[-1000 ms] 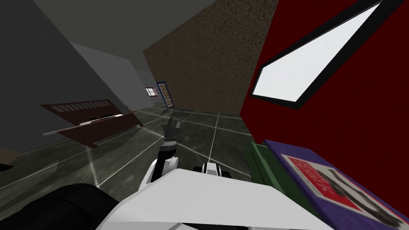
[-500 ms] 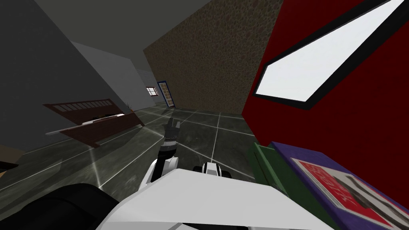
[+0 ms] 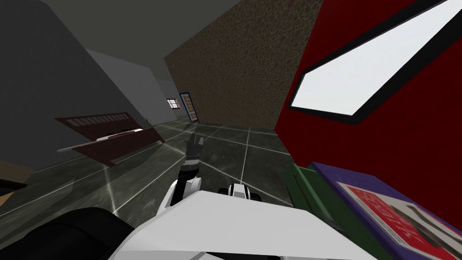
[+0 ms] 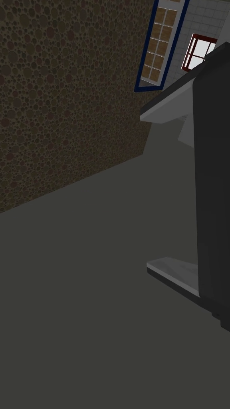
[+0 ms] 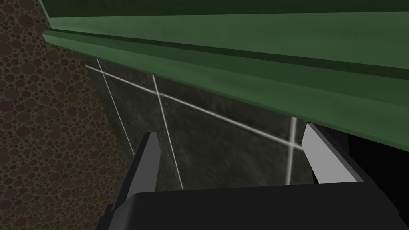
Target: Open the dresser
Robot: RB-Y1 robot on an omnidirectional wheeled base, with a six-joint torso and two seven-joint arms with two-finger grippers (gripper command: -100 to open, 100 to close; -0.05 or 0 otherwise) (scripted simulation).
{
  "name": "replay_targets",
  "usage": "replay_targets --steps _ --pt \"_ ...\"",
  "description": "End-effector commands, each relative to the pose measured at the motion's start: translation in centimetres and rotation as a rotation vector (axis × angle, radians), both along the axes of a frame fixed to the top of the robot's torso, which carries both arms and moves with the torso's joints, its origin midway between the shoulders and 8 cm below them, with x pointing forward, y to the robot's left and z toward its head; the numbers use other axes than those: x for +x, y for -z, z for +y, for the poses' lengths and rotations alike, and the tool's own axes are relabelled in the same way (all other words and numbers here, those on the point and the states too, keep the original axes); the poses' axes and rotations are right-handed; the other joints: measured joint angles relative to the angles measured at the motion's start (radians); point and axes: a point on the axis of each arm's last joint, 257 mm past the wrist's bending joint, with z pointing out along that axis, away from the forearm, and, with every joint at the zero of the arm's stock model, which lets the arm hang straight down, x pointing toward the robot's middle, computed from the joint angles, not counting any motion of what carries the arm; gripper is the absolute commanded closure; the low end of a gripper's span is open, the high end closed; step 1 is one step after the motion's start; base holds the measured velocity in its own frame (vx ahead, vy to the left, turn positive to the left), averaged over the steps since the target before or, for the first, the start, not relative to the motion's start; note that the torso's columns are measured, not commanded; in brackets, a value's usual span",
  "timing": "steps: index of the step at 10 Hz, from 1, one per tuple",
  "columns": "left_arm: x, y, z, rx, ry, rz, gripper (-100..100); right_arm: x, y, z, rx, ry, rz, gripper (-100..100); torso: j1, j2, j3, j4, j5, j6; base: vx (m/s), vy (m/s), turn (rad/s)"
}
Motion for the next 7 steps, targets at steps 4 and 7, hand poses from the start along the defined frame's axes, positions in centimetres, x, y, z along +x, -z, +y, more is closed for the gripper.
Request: replay_targets --steps 4,7 --pt "0.00 0.00 0.00 0.000 0.000 0.000 0 -0.21 -0.62 -0.46 0.003 0.002 0.000 0 -0.001 0.001 0.001 0.000 0.000 0.000 0.005 0.009 0.000" --pt "0.00 0.00 0.00 0.000 0.000 0.000 0 -0.21 -0.62 -0.46 0.003 0.002 0.000 0 0.001 0.000 0.000 0.000 0.000 0.000 0.000 0.000 0.000"
